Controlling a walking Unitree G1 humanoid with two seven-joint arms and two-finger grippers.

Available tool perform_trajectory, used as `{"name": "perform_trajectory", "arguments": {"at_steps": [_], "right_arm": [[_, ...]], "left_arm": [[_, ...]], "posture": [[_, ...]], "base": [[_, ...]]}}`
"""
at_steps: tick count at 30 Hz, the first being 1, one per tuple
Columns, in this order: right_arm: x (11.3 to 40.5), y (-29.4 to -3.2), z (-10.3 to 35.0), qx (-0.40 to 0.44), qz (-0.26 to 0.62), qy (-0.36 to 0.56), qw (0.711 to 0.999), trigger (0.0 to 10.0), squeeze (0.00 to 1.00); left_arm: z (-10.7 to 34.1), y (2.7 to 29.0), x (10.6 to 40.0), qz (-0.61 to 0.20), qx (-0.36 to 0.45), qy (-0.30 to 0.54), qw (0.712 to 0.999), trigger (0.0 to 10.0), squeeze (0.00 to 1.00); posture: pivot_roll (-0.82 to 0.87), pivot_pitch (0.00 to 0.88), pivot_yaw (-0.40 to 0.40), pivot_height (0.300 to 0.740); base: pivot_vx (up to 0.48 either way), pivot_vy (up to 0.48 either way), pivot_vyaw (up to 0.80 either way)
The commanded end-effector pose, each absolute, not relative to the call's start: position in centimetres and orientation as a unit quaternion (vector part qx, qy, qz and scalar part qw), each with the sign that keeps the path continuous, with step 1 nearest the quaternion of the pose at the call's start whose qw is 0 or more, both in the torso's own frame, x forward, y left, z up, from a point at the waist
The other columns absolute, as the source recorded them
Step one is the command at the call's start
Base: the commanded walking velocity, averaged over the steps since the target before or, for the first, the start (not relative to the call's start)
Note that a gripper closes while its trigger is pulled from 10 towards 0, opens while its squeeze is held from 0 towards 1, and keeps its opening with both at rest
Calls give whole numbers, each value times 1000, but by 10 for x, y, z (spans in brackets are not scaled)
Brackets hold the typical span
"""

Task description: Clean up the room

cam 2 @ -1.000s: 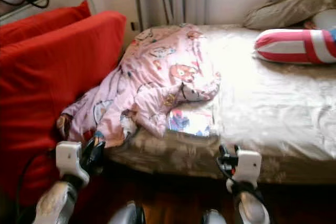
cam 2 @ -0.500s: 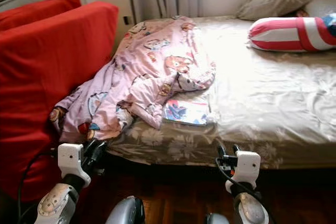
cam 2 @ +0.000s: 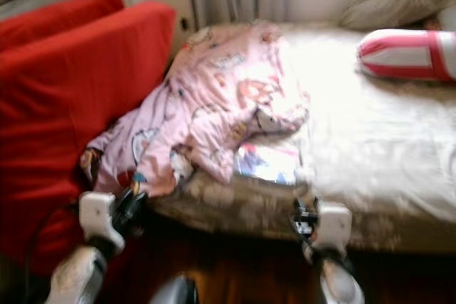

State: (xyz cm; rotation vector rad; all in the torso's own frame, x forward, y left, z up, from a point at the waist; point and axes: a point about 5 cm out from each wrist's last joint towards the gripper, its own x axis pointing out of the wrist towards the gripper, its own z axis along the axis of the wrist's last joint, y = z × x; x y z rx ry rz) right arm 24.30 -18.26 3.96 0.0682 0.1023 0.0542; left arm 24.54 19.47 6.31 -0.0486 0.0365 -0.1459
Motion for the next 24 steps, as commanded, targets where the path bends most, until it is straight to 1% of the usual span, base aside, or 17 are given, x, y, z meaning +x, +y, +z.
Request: {"name": "perform_trajectory", "arguments": {"at_steps": [1,12,24], "right_arm": [[237,-192,34,33,11,65,997,10000,0],[239,-190,33,29,16,67,997,10000,0],[241,-196,30,51,-20,81,995,10000,0]], "left_arm": [[66,189,247,-82,-32,12,996,10000,0],[67,188,248,-87,-33,10,996,10000,0],[68,186,248,-91,-35,8,995,10000,0]], "posture": [[-67,0,94,632],[-67,0,96,632],[-66,0,95,632]], "base": [[319,0,0],[324,0,0],[325,0,0]]}}
